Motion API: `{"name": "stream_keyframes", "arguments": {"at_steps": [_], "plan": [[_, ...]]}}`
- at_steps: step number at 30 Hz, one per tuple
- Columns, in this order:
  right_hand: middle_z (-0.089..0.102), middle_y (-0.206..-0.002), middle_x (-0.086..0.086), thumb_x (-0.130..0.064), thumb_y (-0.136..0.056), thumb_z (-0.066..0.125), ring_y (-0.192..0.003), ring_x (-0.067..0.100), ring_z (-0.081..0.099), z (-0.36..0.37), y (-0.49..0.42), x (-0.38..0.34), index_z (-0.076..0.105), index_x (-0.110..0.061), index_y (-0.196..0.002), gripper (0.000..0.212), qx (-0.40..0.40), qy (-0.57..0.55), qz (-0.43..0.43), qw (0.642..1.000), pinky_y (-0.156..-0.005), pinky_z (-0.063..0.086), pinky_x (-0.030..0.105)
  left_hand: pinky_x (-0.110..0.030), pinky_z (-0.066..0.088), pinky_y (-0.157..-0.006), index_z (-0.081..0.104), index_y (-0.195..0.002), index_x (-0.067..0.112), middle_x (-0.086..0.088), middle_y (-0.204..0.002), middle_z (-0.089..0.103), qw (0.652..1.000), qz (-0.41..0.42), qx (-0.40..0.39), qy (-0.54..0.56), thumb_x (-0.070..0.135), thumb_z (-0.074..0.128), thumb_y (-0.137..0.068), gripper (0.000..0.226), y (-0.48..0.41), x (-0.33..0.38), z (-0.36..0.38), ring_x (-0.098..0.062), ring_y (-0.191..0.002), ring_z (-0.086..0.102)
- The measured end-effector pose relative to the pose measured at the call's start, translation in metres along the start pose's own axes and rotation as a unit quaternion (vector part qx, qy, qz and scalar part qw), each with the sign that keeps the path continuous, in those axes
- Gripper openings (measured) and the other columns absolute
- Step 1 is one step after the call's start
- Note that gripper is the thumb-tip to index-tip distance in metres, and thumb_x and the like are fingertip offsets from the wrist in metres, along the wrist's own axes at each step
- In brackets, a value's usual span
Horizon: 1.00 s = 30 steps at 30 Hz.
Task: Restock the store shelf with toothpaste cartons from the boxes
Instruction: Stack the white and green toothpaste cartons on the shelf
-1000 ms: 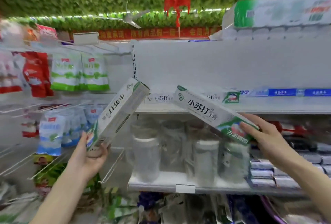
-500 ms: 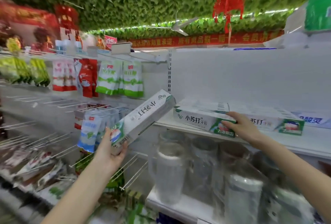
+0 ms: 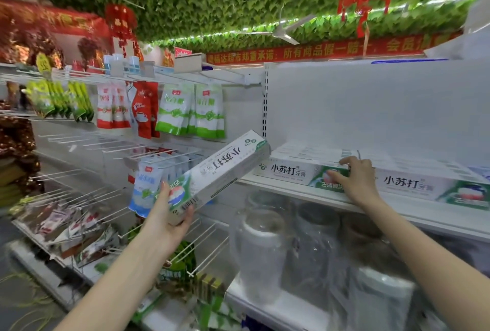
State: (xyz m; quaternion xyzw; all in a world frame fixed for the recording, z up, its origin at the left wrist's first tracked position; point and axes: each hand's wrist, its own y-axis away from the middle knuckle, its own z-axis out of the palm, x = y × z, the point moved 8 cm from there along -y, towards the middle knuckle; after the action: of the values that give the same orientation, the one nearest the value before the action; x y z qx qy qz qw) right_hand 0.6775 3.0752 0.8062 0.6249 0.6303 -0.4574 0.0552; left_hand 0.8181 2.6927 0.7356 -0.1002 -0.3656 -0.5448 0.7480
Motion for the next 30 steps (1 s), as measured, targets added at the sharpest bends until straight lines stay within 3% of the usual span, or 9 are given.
{"name": "stream_keyframes", "arguments": {"at_steps": [8,11,14,16,18,22,26,29,30], "plan": [[0.040,-0.124,0.018,-0.027,-0.085,0.070,-0.111,0.034,0.048,-0.009,0.002,-0.003,0.055,-0.006,-0.116,0.041,0.042,-0.026,-0.008,0.999,-0.099,0.038,0.037,-0.016,0.052,-0.044,0.061,-0.094,0.015,-0.009,-0.100,0.066,0.999,0.008,-0.021,-0.023,0.047,0.056,-0.091,0.033,0.004,-0.009,0.011,-0.018,-0.089,0.062],[0.050,-0.119,0.015,-0.030,-0.090,0.063,-0.100,0.028,0.056,-0.030,0.013,-0.018,0.057,-0.007,-0.111,0.032,0.096,-0.075,-0.026,0.992,-0.087,0.047,0.036,-0.017,0.052,-0.044,0.061,-0.091,0.013,-0.010,-0.095,0.066,0.999,0.007,-0.036,-0.039,0.046,0.058,-0.090,0.033,0.011,-0.019,0.021,-0.019,-0.085,0.062],[0.061,-0.106,0.015,-0.039,-0.094,0.054,-0.087,0.022,0.063,-0.017,0.039,-0.039,0.054,-0.002,-0.118,0.044,-0.069,-0.268,0.059,0.959,-0.070,0.052,0.027,-0.019,0.054,-0.046,0.062,-0.092,0.012,-0.011,-0.093,0.067,0.998,-0.004,-0.038,-0.046,0.047,0.060,-0.087,0.035,0.015,-0.036,0.037,-0.019,-0.083,0.063],[0.060,-0.111,0.020,-0.048,-0.090,0.054,-0.097,0.027,0.065,0.001,0.077,-0.056,0.047,-0.006,-0.125,0.054,-0.208,-0.415,0.138,0.875,-0.076,0.056,0.032,-0.020,0.055,-0.051,0.063,-0.093,0.011,-0.011,-0.094,0.067,0.998,-0.015,-0.053,-0.044,0.048,0.059,-0.088,0.038,0.021,-0.054,0.054,-0.019,-0.081,0.063],[0.058,-0.116,0.019,-0.054,-0.084,0.056,-0.104,0.028,0.063,0.012,0.116,-0.070,0.042,-0.017,-0.124,0.056,-0.288,-0.436,0.152,0.839,-0.086,0.054,0.034,-0.022,0.055,-0.052,0.063,-0.092,0.012,-0.010,-0.091,0.067,0.995,-0.017,-0.079,-0.053,0.050,0.055,-0.090,0.039,0.030,-0.075,0.076,-0.018,-0.076,0.062],[0.070,-0.107,0.010,-0.045,-0.087,0.059,-0.092,0.019,0.069,0.014,0.148,-0.079,0.052,-0.014,-0.121,0.046,-0.261,-0.445,0.133,0.846,-0.073,0.057,0.028,-0.021,0.047,-0.050,0.067,-0.095,0.014,-0.008,-0.087,0.072,0.986,0.007,-0.125,-0.112,0.060,0.047,-0.090,0.050,0.054,-0.128,0.120,-0.018,-0.069,0.065],[0.072,-0.105,0.013,-0.030,-0.090,0.062,-0.093,0.028,0.070,-0.016,0.146,-0.057,0.057,-0.007,-0.123,0.040,-0.187,-0.509,0.169,0.823,-0.070,0.059,0.034,-0.039,0.053,-0.081,0.058,-0.114,0.015,-0.009,-0.104,0.070,0.975,0.061,-0.133,-0.167,0.060,0.056,-0.086,0.053,0.081,-0.164,0.145,-0.023,-0.094,0.067],[0.072,-0.106,0.013,-0.023,-0.091,0.059,-0.094,0.029,0.070,-0.043,0.148,-0.040,0.056,-0.009,-0.125,0.037,-0.174,-0.549,0.165,0.801,-0.070,0.059,0.038,-0.050,0.044,-0.101,0.051,-0.121,0.024,-0.003,-0.122,0.062,0.946,0.091,-0.176,-0.256,0.091,0.052,-0.058,0.092,0.099,-0.185,0.162,-0.024,-0.116,0.059],[0.072,-0.105,0.013,-0.021,-0.091,0.059,-0.091,0.029,0.071,-0.050,0.148,-0.034,0.055,-0.009,-0.126,0.036,-0.169,-0.562,0.166,0.792,-0.069,0.060,0.039,-0.050,0.038,-0.106,0.047,-0.126,0.024,-0.004,-0.130,0.055,0.933,0.101,-0.184,-0.292,0.090,0.048,-0.062,0.093,0.104,-0.191,0.167,-0.024,-0.126,0.050]]}}
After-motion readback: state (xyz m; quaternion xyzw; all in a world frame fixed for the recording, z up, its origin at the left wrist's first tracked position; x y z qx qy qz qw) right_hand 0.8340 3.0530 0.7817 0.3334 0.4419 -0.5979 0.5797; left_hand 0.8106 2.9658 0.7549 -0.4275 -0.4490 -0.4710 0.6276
